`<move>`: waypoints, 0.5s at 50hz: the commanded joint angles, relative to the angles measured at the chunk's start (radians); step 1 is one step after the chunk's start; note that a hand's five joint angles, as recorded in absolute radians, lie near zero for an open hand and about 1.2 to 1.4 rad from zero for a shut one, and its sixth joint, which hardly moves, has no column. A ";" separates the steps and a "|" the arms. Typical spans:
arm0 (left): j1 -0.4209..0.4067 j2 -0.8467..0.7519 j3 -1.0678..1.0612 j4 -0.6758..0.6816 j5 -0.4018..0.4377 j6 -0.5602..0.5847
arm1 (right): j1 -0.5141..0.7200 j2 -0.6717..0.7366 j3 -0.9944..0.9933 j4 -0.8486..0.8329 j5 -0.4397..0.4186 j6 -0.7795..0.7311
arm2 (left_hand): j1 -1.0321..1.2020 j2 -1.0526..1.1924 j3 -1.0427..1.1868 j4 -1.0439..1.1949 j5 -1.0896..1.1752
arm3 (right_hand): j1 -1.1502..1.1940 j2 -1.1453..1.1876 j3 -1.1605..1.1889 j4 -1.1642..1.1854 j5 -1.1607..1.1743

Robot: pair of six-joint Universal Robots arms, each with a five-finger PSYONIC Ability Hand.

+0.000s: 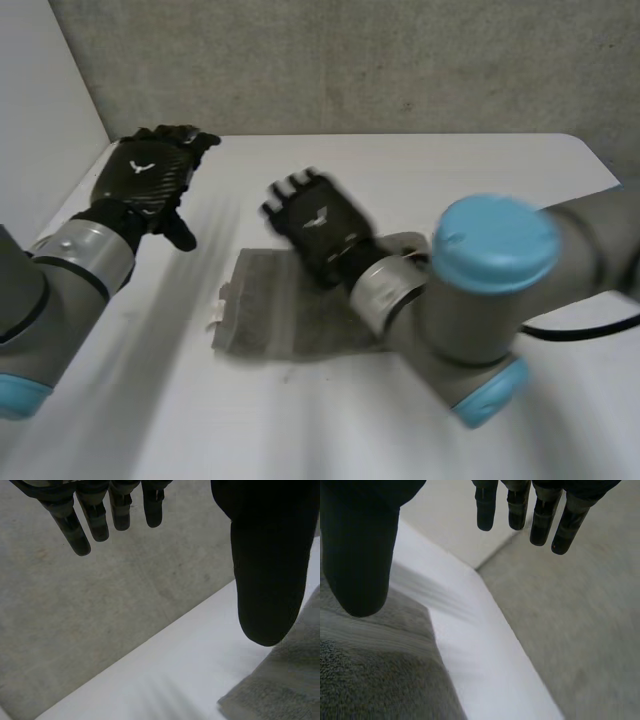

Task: Fold the towel.

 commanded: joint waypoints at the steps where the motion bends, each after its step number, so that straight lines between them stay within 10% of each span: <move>1: -0.101 -0.094 0.045 -0.005 -0.011 0.007 | -0.218 -0.097 0.127 0.180 -0.023 0.269 | 0.033 0.036 0.035 0.036 0.006 | -0.032 -0.053 -0.036 -0.055 -0.060; 13: -0.222 -0.335 0.111 -0.011 -0.186 0.019 | -0.421 -0.094 0.330 0.199 -0.111 0.182 | 0.044 0.048 0.047 0.047 0.018 | 0.048 0.028 0.044 0.026 0.021; 19: -0.256 -0.415 0.132 -0.011 -0.208 0.020 | -0.434 -0.051 0.394 0.081 -0.111 0.121 | 0.041 0.045 0.044 0.045 0.015 | 0.383 0.363 0.379 0.361 0.356; 25: -0.259 -0.422 0.125 -0.013 -0.209 0.019 | -0.431 -0.038 0.381 0.021 -0.100 0.105 | 0.041 0.045 0.044 0.045 0.015 | 1.189 1.168 1.185 1.167 1.161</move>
